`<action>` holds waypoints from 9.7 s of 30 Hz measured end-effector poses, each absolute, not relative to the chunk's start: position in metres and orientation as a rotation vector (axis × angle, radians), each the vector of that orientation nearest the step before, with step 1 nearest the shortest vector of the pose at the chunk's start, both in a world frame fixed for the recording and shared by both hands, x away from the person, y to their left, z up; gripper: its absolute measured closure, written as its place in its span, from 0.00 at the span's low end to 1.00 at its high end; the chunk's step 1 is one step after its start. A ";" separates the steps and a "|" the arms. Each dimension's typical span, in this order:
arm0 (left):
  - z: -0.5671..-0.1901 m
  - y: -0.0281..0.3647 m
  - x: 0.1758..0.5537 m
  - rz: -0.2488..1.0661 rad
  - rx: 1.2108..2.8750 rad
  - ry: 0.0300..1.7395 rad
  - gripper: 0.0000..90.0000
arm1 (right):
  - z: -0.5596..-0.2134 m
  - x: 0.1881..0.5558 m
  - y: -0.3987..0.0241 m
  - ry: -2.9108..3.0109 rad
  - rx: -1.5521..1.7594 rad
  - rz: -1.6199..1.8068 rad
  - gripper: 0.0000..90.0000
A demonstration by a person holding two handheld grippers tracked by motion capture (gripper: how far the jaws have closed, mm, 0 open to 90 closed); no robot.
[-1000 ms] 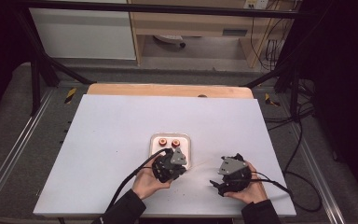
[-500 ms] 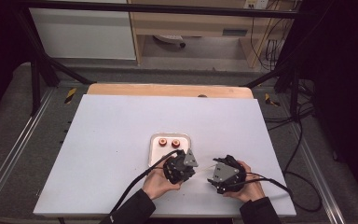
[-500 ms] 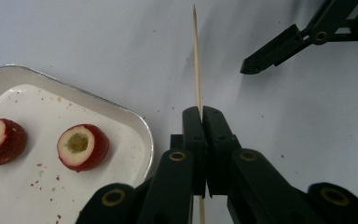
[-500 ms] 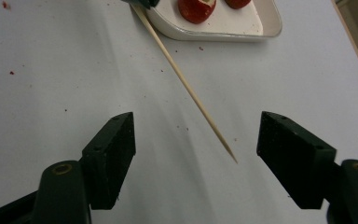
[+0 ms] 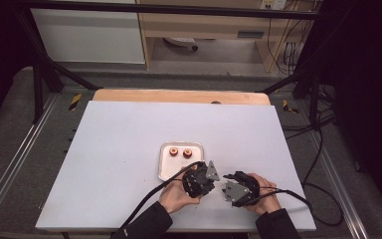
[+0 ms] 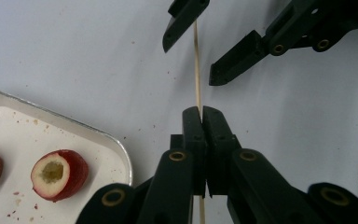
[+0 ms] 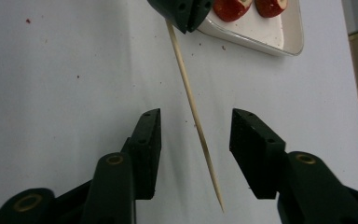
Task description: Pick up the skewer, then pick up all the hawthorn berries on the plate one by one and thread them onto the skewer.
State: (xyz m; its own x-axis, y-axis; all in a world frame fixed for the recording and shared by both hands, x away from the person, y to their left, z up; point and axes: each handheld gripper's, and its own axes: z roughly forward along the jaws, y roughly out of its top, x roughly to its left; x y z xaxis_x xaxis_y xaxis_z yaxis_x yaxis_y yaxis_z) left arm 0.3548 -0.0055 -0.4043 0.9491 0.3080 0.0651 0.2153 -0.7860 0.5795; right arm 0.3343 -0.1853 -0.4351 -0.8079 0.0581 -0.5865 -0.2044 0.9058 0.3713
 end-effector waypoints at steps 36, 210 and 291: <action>-0.404 -0.005 0.358 0.191 2.549 0.371 0.86 | -0.437 0.328 -0.182 2.386 -0.356 0.365 0.99; -0.449 0.138 0.303 0.319 2.015 0.959 0.98 | -0.412 0.423 -0.093 2.577 1.326 0.987 0.66; -0.447 0.079 0.308 0.176 1.775 1.165 0.98 | -0.401 0.392 -0.124 1.846 1.455 1.938 0.67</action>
State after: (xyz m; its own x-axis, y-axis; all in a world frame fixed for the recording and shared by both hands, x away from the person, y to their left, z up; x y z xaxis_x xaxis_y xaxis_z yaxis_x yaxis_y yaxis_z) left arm 0.3078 0.0785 -0.4471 0.5321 0.7672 -0.3582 0.6273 -0.0731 0.7753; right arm 0.3925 -0.1242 -0.4014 -0.5406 0.6380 0.5484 0.5170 -0.2623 0.8148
